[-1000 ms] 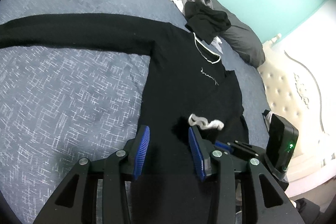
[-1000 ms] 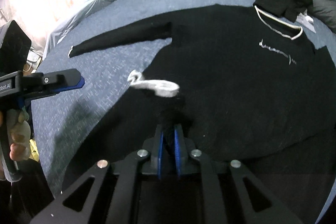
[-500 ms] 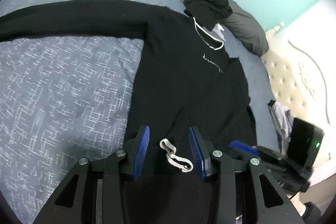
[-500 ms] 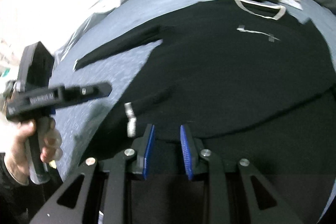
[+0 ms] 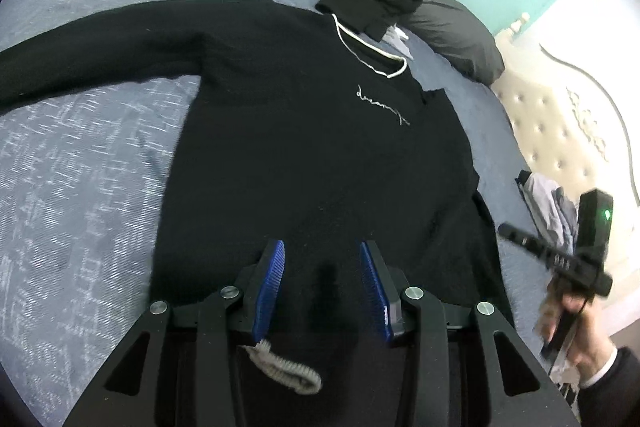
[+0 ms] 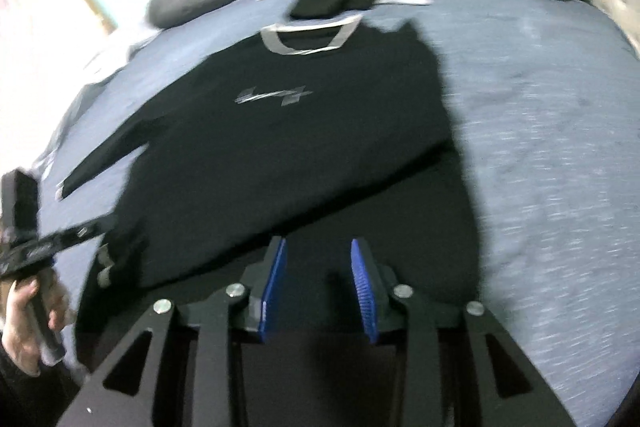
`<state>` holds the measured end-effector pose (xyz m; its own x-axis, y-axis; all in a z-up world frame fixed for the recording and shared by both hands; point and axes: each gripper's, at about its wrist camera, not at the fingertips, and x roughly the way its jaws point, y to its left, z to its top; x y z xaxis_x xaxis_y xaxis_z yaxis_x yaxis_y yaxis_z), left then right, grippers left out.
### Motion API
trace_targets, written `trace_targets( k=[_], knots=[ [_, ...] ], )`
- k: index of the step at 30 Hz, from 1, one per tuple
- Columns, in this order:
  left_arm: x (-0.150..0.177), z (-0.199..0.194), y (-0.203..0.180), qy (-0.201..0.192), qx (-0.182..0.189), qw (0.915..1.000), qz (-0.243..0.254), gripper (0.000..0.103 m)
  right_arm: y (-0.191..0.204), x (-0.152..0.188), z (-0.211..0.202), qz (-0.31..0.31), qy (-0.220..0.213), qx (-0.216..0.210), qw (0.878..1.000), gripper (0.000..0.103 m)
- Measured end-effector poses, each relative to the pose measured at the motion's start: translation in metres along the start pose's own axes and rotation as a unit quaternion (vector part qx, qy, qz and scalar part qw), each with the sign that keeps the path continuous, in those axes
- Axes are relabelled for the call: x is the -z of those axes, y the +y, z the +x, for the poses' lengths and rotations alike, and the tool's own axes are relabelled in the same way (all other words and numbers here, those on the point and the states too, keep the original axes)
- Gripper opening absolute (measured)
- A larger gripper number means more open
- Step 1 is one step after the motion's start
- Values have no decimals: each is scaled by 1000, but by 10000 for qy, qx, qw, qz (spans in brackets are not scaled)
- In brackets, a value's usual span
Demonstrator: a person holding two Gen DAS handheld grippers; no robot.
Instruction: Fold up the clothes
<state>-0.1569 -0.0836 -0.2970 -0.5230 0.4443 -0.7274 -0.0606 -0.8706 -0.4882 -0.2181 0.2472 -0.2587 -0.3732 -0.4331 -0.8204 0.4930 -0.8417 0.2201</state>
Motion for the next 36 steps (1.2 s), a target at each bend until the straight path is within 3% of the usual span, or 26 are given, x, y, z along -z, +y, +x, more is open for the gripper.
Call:
trace_targets(
  k=[7, 15, 25, 30, 36],
  knots=[
    [1, 18, 4, 104, -67, 9999, 51, 43, -65, -22, 14, 272, 60, 760, 9967, 35],
    [-2, 22, 8, 120, -64, 9999, 60, 43, -69, -45, 53, 94, 188, 919, 9955, 35],
    [0, 29, 8, 206, -74, 9996, 165, 44, -72, -61, 76, -238, 15, 1278, 9915, 35],
    [2, 32, 6, 267, -45, 9995, 183, 46, -77, -64, 70, -164, -260, 1229, 9919, 16],
    [3, 36, 3, 307, -66, 9992, 261, 47, -95, -66, 68, 77, -334, 997, 9944, 14]
  ],
)
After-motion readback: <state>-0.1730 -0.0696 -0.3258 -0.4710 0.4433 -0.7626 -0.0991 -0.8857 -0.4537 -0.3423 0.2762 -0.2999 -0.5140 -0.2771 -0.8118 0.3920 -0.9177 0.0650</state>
